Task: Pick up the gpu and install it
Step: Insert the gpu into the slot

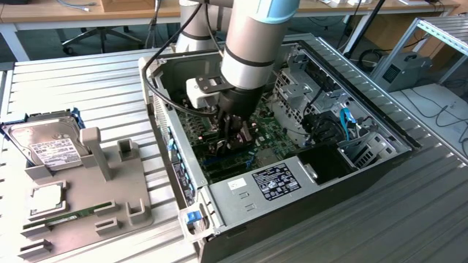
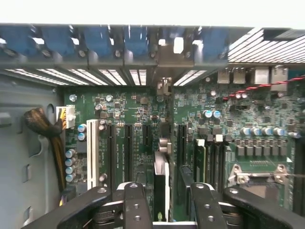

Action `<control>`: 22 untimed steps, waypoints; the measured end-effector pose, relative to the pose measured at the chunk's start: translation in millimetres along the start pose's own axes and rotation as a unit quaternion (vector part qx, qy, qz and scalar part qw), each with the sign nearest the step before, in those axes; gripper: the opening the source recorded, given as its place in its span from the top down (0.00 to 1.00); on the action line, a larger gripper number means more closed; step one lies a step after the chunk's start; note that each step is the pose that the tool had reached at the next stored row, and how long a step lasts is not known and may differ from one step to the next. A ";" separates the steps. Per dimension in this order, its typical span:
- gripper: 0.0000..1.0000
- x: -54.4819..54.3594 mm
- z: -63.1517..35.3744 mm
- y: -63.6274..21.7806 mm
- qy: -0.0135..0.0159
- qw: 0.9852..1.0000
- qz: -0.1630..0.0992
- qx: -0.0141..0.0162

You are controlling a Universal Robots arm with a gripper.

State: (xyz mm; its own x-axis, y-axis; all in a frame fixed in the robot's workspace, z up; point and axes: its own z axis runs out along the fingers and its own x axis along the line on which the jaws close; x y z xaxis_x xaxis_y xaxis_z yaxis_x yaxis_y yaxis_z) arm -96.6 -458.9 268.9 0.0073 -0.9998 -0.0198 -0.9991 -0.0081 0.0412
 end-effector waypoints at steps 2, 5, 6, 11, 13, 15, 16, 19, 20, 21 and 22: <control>0.60 -0.7 -7.3 0.3 0.000 1.000 0.000 0.000; 0.60 -0.8 -11.9 0.5 0.000 1.000 0.000 0.000; 0.60 -0.9 -12.1 0.1 0.000 1.000 0.000 0.000; 0.75 -0.8 -12.8 -11.2 0.000 1.000 0.000 -0.012; 0.81 -0.7 -13.1 -18.3 0.000 1.000 0.000 -0.019; 0.89 -0.6 -13.4 -27.3 0.000 1.000 0.001 -0.029; 0.89 -0.6 -13.6 -32.4 0.000 0.999 0.001 -0.035; 0.89 -0.5 -14.0 -42.2 0.000 0.999 0.001 -0.046; 0.89 -0.5 -14.1 -44.1 0.000 0.999 0.001 -0.048; 0.89 -0.4 -14.2 -44.8 0.000 0.999 0.001 -0.049; 0.89 -0.4 -14.2 -44.8 0.000 0.999 0.001 -0.049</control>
State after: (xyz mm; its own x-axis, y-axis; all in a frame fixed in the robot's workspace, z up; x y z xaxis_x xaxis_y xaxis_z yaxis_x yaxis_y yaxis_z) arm -51.2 -458.4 281.3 0.0053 -0.9998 -0.0202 -0.9903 -0.0081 0.1387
